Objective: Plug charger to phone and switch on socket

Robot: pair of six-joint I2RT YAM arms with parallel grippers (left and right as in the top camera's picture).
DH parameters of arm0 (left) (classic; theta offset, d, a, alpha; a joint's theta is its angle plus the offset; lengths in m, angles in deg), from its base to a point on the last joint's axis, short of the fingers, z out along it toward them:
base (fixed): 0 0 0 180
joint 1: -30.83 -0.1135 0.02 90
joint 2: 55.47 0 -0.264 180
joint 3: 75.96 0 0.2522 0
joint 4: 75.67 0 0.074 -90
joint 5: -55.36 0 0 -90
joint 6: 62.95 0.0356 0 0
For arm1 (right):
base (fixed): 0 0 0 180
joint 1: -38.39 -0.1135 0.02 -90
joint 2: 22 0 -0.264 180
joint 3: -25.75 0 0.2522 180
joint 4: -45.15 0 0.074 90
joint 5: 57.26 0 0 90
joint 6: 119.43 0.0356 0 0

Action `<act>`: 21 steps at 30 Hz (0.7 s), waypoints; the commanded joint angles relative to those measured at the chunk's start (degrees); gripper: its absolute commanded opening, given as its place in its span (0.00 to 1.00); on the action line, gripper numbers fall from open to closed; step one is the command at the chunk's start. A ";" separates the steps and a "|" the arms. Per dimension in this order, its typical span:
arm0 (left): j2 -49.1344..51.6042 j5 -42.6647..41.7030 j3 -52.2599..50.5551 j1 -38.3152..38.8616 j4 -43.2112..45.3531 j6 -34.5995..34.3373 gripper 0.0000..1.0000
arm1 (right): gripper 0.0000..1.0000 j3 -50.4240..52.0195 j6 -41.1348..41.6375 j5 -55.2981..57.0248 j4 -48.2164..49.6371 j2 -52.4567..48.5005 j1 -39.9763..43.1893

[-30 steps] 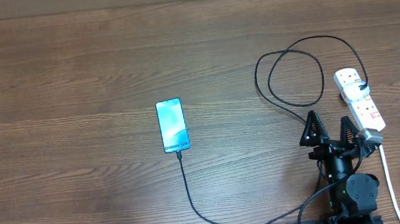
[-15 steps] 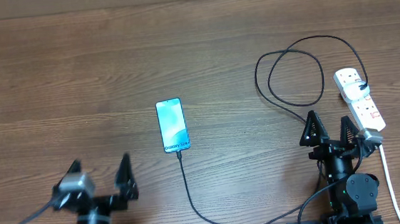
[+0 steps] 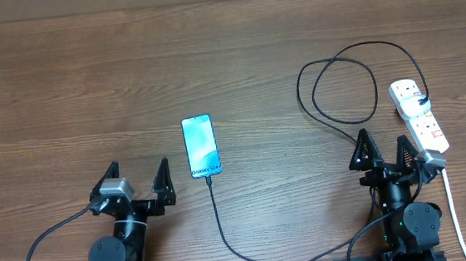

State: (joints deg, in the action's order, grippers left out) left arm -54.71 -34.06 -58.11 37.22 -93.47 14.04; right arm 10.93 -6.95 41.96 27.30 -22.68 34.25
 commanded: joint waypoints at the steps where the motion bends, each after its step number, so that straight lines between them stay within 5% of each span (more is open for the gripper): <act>1: -0.50 -1.73 -3.96 0.33 5.11 2.23 0.99 | 1.00 0.61 -0.24 -0.11 0.31 0.52 0.15; 9: -0.55 -4.57 -3.82 0.33 4.61 12.46 1.00 | 1.00 0.61 -0.24 -0.11 0.31 0.52 0.15; 21: -0.46 -4.98 -3.82 0.33 -0.20 12.66 0.99 | 1.00 0.61 -0.24 -0.11 0.31 0.52 0.15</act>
State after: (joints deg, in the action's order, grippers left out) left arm -54.71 -38.30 -61.73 37.22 -93.49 24.96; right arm 10.93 -6.98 41.98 27.30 -22.68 34.23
